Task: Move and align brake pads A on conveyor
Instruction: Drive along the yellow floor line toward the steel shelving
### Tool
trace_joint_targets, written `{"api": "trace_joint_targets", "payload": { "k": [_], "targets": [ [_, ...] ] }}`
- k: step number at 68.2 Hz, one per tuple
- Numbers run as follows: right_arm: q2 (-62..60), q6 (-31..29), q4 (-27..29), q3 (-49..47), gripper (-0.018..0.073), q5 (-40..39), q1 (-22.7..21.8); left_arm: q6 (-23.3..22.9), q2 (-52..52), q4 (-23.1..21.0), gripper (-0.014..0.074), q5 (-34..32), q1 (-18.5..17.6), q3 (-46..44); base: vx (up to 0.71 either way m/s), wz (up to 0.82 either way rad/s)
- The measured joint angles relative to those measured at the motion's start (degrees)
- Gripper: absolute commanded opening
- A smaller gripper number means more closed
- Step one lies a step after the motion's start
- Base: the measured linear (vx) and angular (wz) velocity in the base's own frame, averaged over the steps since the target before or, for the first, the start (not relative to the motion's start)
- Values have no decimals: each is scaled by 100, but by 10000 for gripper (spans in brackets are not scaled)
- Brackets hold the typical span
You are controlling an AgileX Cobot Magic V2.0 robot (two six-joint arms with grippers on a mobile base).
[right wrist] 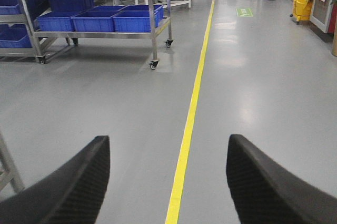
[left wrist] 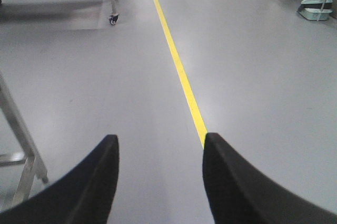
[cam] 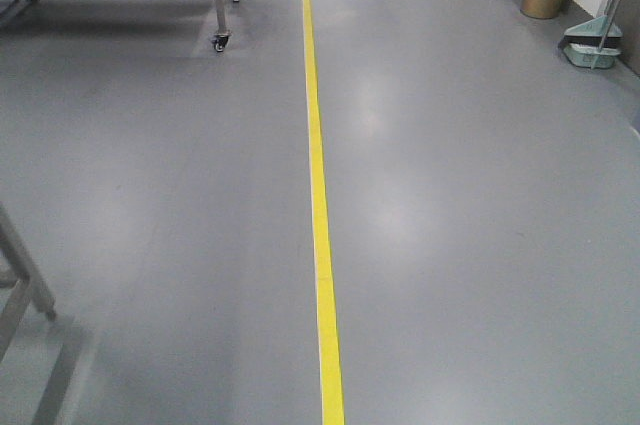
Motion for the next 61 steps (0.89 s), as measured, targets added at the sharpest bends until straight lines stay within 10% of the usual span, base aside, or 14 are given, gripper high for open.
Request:
{"api": "trace_joint_targets", "payload": {
  "k": [61],
  "targets": [
    [0, 0, 0, 0, 452, 0, 0, 0, 0, 0, 363, 0, 0, 0, 60, 4]
  ]
}}
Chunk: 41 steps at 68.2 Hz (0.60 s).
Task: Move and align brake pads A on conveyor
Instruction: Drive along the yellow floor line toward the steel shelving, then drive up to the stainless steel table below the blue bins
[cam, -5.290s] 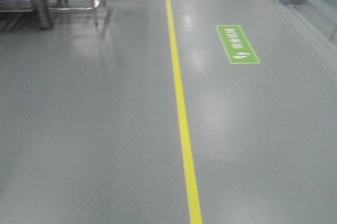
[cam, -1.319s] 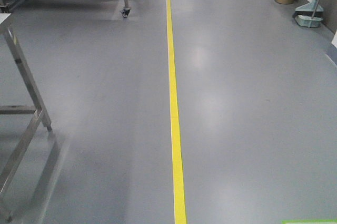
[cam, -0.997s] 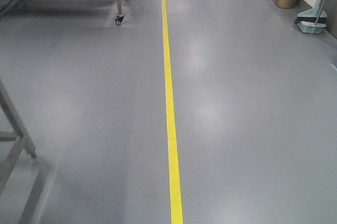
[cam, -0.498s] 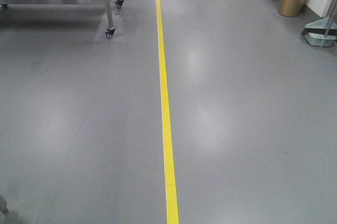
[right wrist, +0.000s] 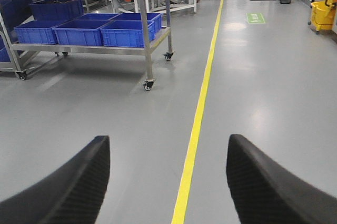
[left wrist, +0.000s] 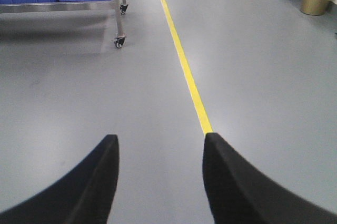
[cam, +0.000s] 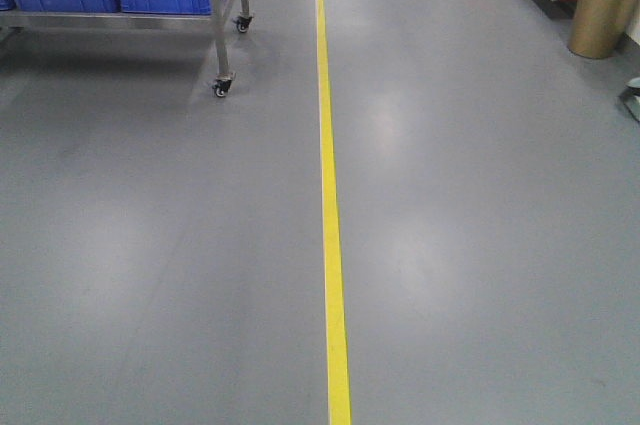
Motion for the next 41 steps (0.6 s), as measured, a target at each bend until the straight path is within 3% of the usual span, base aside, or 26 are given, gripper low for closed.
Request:
{"api": "trace_joint_targets", "payload": {
  "k": [22, 41],
  "targets": [
    [0, 0, 0, 0, 452, 0, 0, 0, 0, 0, 363, 0, 0, 0, 45, 29],
    [0, 0, 0, 0, 452, 0, 0, 0, 0, 0, 363, 0, 0, 0, 37, 71]
  ]
}}
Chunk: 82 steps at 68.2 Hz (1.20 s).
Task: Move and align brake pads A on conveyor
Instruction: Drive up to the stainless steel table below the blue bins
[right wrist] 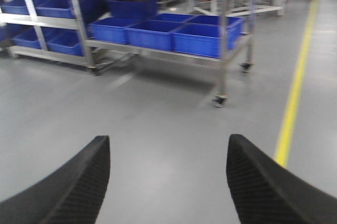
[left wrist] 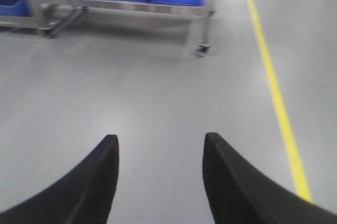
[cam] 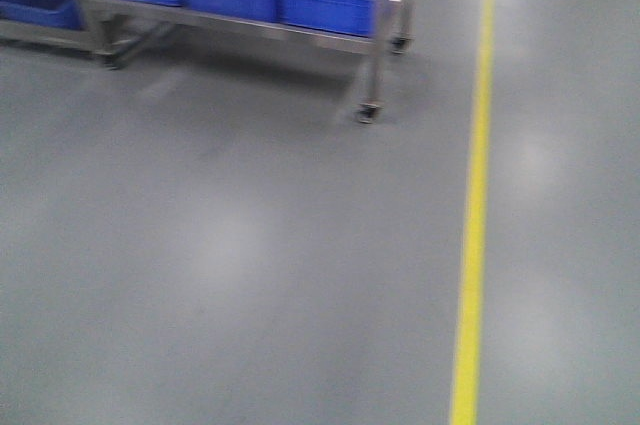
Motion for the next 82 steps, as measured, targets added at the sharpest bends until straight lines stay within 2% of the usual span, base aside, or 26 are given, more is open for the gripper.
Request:
{"api": "trace_joint_targets", "payload": {
  "k": [48, 82],
  "targets": [
    [0, 0, 0, 0, 452, 0, 0, 0, 0, 0, 363, 0, 0, 0, 26, 100],
    [0, 0, 0, 0, 452, 0, 0, 0, 0, 0, 363, 0, 0, 0, 17, 76]
  ]
}}
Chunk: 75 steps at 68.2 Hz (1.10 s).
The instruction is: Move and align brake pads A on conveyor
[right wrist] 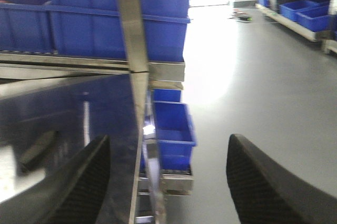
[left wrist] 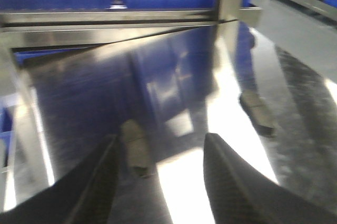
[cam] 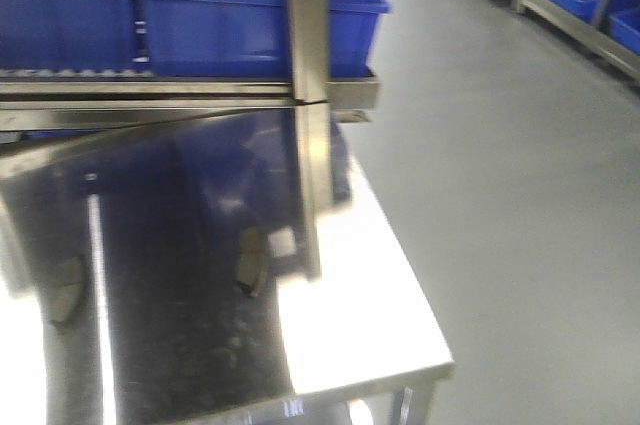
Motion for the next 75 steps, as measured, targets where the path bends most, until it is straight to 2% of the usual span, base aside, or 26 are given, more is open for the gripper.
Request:
{"api": "trace_joint_targets", "payload": {
  "k": [32, 75],
  "targets": [
    [0, 0, 0, 0, 452, 0, 0, 0, 0, 0, 363, 0, 0, 0, 12, 45],
    [0, 0, 0, 0, 452, 0, 0, 0, 0, 0, 363, 0, 0, 0, 7, 3]
  ]
}}
